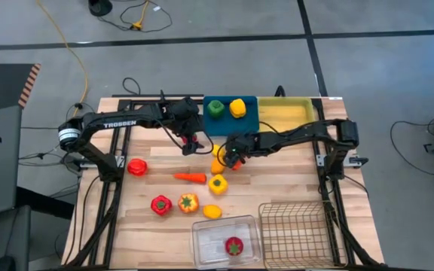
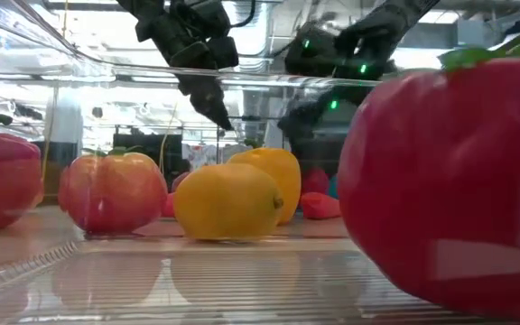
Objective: Sort produce into baskets
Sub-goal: Put the red tomato into the transparent bin
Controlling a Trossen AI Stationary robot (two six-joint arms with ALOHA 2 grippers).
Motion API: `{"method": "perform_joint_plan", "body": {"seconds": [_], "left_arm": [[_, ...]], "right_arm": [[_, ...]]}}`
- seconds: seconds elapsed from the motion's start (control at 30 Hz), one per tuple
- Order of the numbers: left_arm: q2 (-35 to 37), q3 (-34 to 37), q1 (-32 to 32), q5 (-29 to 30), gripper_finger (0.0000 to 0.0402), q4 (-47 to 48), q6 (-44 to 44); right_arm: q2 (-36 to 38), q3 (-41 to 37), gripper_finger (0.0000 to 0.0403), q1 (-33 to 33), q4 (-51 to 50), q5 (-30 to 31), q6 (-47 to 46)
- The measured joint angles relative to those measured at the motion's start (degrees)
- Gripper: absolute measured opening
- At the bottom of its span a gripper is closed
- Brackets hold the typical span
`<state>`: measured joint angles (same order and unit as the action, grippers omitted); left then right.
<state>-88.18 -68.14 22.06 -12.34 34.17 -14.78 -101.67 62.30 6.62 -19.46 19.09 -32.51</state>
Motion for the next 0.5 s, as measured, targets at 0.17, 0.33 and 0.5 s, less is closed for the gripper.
{"method": "perform_joint_plan", "body": {"seconds": [0.17,0.33,0.5], "left_arm": [[0.0,0.0,0.0,2.34,0.035,1.42,0.0],[-0.02,0.0,0.0,4.13,0.035,1.38,0.48],[-0.02,0.0,-0.28,3.85,0.035,1.38,3.12]], "right_arm": [[7.24,0.07,0.0319,-1.06,-2.92,-2.5,1.39],[15.37,0.07,0.0319,-3.67,-3.35,-13.81,2.91],[22.75,0.09,0.0319,-8.08,-3.32,-25.45,4.3]]}}
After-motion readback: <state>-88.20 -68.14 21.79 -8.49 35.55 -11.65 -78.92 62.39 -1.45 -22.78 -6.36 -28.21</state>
